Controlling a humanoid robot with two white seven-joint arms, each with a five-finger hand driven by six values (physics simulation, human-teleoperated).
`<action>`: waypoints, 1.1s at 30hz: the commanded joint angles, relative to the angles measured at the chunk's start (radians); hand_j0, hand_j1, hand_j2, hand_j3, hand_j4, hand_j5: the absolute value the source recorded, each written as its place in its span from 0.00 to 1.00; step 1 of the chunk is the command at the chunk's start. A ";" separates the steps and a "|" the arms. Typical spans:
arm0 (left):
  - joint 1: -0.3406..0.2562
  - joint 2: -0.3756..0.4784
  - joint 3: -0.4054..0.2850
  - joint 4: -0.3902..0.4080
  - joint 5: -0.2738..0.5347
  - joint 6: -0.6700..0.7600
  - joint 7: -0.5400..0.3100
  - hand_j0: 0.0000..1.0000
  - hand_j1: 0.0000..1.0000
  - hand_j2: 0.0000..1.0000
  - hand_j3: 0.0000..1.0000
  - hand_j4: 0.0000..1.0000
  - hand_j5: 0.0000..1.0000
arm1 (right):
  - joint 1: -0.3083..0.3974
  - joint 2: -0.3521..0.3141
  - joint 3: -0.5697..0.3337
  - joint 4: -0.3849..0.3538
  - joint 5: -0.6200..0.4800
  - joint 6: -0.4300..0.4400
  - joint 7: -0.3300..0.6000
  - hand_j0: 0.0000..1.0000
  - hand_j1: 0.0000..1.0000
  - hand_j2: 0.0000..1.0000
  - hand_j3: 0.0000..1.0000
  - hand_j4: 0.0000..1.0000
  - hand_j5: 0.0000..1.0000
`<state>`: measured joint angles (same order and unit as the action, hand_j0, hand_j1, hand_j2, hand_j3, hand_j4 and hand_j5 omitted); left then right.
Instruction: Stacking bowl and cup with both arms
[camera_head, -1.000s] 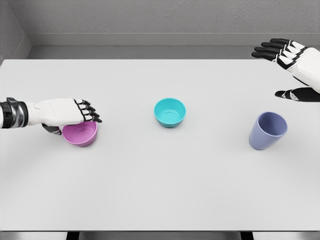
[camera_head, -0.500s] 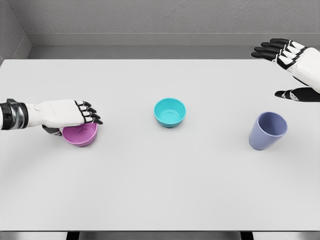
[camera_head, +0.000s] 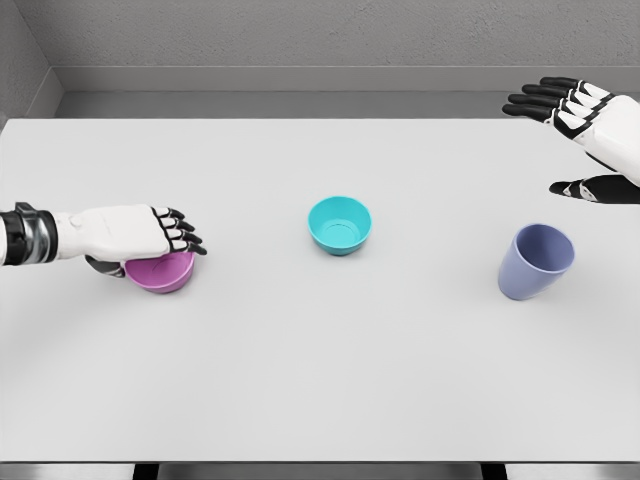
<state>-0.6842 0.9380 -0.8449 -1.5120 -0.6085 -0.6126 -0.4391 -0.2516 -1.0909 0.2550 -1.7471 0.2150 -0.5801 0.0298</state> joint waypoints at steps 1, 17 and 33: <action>0.000 -0.001 0.001 0.000 0.004 0.002 0.000 1.00 1.00 1.00 1.00 1.00 1.00 | 0.000 -0.001 0.000 0.000 -0.006 0.000 -0.001 1.00 1.00 1.00 1.00 1.00 1.00; -0.002 -0.002 0.001 -0.010 0.000 0.002 -0.032 0.67 0.67 0.67 0.67 0.67 0.67 | 0.000 -0.001 0.000 0.000 -0.006 0.000 -0.001 1.00 1.00 1.00 1.00 1.00 1.00; -0.009 -0.013 0.020 0.003 0.026 0.002 -0.023 0.52 0.52 0.52 0.52 0.52 0.52 | 0.000 -0.001 0.000 0.000 -0.006 0.000 -0.001 1.00 1.00 1.00 1.00 1.00 1.00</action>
<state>-0.6949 0.9268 -0.8306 -1.5117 -0.5945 -0.6126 -0.4648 -0.2516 -1.0909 0.2550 -1.7469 0.2150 -0.5801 0.0298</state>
